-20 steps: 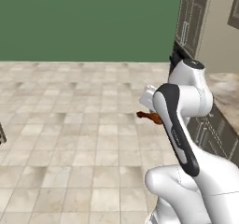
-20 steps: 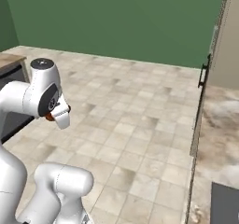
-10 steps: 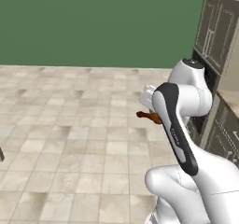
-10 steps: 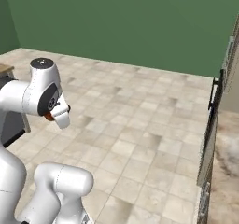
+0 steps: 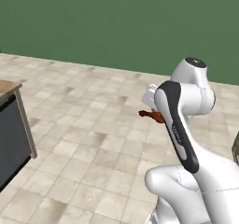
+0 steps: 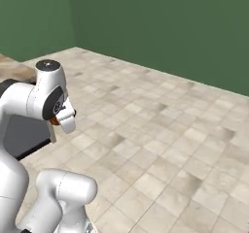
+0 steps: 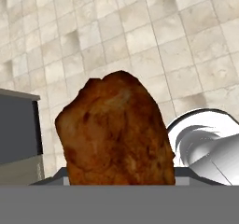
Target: Take the chicken drumsticks from the pan and place one on each plate on the dining counter.
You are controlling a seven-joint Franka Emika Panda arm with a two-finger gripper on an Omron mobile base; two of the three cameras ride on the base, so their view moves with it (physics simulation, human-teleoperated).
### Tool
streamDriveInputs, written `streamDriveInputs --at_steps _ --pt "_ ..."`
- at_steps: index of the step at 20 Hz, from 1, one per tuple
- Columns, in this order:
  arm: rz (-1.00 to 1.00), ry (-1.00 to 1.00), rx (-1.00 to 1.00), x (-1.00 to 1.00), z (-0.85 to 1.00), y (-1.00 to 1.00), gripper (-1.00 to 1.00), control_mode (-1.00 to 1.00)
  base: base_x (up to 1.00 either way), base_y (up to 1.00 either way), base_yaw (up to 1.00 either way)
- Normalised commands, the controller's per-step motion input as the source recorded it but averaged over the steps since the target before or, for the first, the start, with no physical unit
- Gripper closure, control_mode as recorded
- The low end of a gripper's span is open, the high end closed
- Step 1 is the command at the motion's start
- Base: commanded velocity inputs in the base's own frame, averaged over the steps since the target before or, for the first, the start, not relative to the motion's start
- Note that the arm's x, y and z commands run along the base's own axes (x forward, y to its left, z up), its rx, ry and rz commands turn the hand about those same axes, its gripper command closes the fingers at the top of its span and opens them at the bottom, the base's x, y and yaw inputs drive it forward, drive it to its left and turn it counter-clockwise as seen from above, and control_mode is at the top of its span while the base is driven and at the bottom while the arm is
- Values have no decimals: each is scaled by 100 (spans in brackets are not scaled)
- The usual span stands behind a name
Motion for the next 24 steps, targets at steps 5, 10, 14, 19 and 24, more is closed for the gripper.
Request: streamDriveInputs --at_steps 5,10,14,19,24 --pt "0 0 0 0 0 0 100 100 100 -1 41" --pt "0 0 0 0 0 0 100 100 100 -30 34" --pt "0 0 0 0 0 0 100 100 100 -60 24" --pt "0 0 0 0 0 0 100 100 100 -44 7" --pt "0 0 0 0 0 0 100 100 100 -10 30"
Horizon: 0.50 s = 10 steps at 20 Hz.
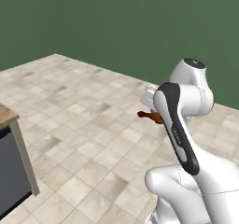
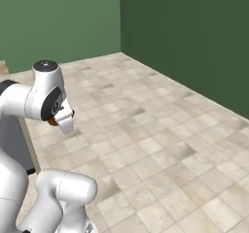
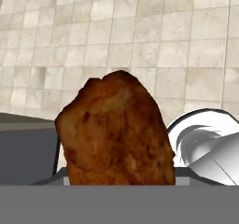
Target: Take the chicken drumsticks from the pan and place one on each plate on the dining counter.
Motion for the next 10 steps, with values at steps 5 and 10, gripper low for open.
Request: streamDriveInputs --at_steps 5,10 --pt "0 0 0 0 0 0 100 100 100 -19 48" --pt "0 0 0 0 0 0 100 100 100 -32 56"
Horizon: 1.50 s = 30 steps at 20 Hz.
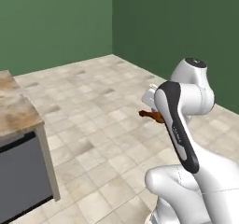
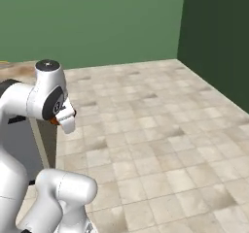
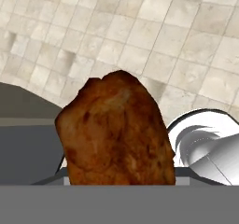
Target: Take the chicken drumsticks from the pan and place one on each plate on the dining counter.
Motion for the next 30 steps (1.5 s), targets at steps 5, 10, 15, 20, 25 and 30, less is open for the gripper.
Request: streamDriveInputs --at_steps 5,10,15,20,25,30 --pt "0 0 0 0 0 0 100 100 100 -46 53" --pt "0 0 0 0 0 0 100 100 100 -53 54" --pt "0 0 0 0 0 0 100 100 100 -87 46" --pt "0 0 0 0 0 0 100 100 100 -100 29" --pt "0 0 0 0 0 0 100 100 100 -99 34" --pt "0 0 0 0 0 0 100 100 100 -82 47"
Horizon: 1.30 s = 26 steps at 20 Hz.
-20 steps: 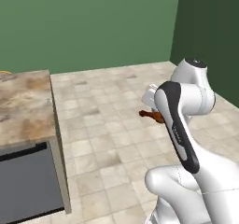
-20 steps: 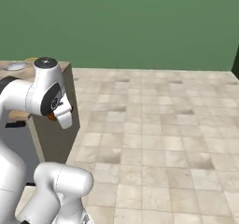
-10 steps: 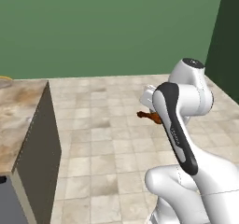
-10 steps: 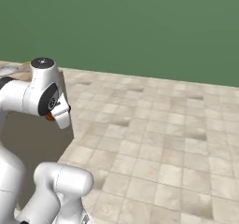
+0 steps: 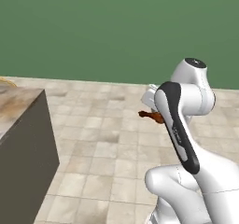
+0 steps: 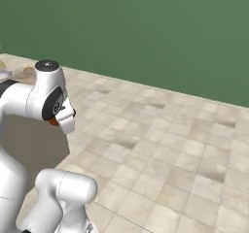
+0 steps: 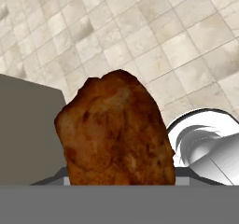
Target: Take the chicken drumsticks from the pan and place one on each plate on the dining counter.
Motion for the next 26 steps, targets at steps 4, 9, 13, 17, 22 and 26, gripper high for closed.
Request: streamDriveInputs --at_steps 4,9,13,17,22,26 --pt "0 0 0 0 0 0 100 100 100 -78 50" --pt "0 0 0 0 0 0 100 100 100 -82 49" --pt "0 0 0 0 0 0 100 100 100 -82 49" --pt "0 0 0 0 0 0 100 100 100 -82 50" --pt "0 0 0 0 0 0 100 100 100 -75 54" --pt "0 0 0 0 0 0 100 100 100 -74 55"
